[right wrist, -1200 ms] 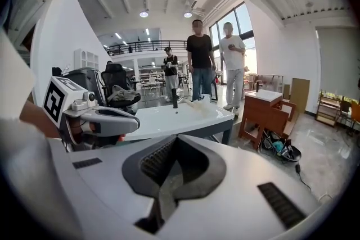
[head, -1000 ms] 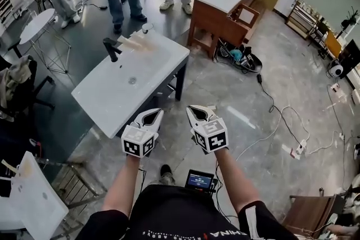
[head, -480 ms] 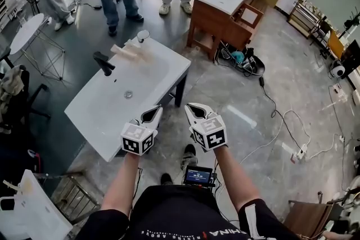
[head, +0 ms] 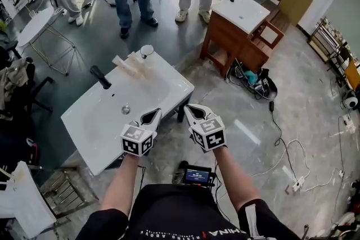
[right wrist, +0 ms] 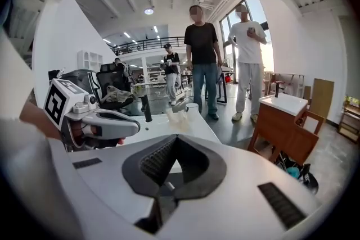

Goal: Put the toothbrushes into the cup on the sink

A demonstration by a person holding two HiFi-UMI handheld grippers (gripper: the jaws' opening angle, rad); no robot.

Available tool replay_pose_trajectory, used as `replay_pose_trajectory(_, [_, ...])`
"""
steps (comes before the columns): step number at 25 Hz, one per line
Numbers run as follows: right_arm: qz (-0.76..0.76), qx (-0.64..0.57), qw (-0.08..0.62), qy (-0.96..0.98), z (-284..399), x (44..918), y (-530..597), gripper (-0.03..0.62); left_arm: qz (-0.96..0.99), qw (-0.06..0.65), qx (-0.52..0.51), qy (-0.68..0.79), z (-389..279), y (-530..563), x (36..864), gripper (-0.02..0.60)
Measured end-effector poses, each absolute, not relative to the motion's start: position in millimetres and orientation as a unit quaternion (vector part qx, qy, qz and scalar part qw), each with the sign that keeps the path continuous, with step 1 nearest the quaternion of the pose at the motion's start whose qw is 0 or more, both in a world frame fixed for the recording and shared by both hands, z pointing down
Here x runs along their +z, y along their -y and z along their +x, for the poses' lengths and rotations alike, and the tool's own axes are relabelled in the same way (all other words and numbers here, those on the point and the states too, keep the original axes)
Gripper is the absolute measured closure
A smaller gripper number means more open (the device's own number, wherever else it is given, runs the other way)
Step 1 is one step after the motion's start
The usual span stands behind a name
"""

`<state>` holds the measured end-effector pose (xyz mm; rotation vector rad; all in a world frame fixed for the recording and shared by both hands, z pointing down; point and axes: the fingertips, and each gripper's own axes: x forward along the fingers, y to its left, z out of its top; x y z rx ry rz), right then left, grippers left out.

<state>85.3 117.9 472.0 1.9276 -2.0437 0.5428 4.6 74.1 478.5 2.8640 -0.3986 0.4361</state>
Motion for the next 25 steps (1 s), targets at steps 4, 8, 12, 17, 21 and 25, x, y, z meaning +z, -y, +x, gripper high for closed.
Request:
replay_pose_trajectory(4, [0.642,0.182,0.147,0.730,111.2,471.8,-87.0,0.586,0.968,0.112,0.142,0.173,23.1,-49.3,474.5,0.580])
replay_pose_trajectory(8, [0.617,0.181,0.153,0.751,117.3,476.0,-58.0,0.586,0.960,0.120,0.143,0.210,22.7,-24.6,478.5,0.580])
replay_pose_trajectory(12, [0.596,0.182,0.154,0.767,116.0,479.9,-27.4,0.585,0.953,0.126,0.144,0.237,18.8,2.9,483.0,0.578])
replay_pose_trajectory(17, [0.575,0.181,0.159,0.782,111.1,483.7,19.5,0.586,0.945,0.136,0.140,0.263,15.8,47.0,490.8,0.580])
replay_pose_trajectory(21, [0.561,0.181,0.168,0.790,108.0,486.7,63.6,0.585,0.939,0.141,0.134,0.283,12.9,87.5,494.5,0.578])
replay_pose_trajectory(25, [0.550,0.178,0.174,0.797,100.8,483.9,108.3,0.585,0.932,0.148,0.125,0.306,4.2,129.2,493.4,0.578])
